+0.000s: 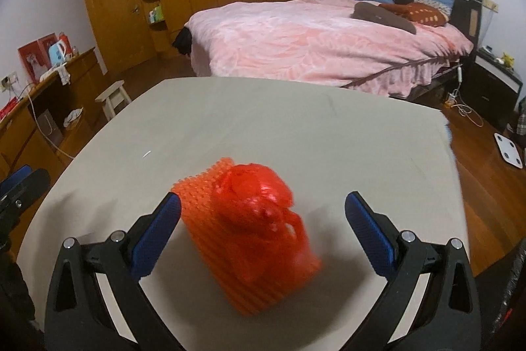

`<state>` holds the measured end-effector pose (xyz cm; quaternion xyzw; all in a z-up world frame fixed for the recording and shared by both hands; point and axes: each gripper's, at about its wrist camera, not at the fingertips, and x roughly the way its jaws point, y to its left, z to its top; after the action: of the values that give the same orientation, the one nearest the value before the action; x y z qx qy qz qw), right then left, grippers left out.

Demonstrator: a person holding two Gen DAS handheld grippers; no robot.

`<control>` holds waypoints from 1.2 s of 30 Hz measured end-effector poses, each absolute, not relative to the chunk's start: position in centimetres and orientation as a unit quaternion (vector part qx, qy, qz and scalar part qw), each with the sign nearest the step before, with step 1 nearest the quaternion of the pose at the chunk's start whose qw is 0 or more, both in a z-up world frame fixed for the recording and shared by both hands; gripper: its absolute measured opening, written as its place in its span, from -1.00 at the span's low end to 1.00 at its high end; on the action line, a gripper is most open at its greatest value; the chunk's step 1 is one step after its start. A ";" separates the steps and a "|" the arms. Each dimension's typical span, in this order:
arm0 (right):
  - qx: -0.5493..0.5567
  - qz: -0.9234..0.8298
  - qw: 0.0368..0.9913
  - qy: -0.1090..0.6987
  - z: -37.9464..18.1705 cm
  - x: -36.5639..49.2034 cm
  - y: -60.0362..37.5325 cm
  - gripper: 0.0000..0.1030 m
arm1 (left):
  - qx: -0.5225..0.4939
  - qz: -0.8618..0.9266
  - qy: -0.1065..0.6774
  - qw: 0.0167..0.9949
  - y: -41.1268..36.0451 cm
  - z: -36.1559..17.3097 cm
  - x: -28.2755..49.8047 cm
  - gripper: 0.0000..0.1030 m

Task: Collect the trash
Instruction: 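Lower the right gripper onto the red plastic bag and grasp it, then grasp the orange mesh sleeve with the left gripper and lift it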

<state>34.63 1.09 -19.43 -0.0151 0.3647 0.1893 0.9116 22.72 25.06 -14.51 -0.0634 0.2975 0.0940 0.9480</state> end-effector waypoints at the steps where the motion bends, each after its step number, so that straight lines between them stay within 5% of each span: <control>1: -0.017 0.194 0.909 0.367 -19.5 34.7 1.4 0.69 | -0.063 0.095 0.299 0.947 25.1 -14.6 22.8 0.88; 10: -0.021 0.220 0.897 0.383 -20.1 34.7 2.2 -0.08 | -0.065 0.096 0.304 0.946 25.1 -14.9 23.4 0.88; 13: -0.023 0.226 0.896 0.381 -20.0 34.6 2.0 -0.17 | -0.062 0.093 0.305 0.946 24.6 -14.8 23.6 0.88; 36: 0.049 0.129 0.929 0.344 -16.6 31.6 -9.6 -0.18 | -0.044 0.002 0.339 0.940 13.6 -16.9 26.7 0.88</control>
<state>31.58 -9.59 -16.63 0.0490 0.3438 0.1287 0.9289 26.66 13.64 -16.89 -0.0442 0.3385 0.0024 0.9399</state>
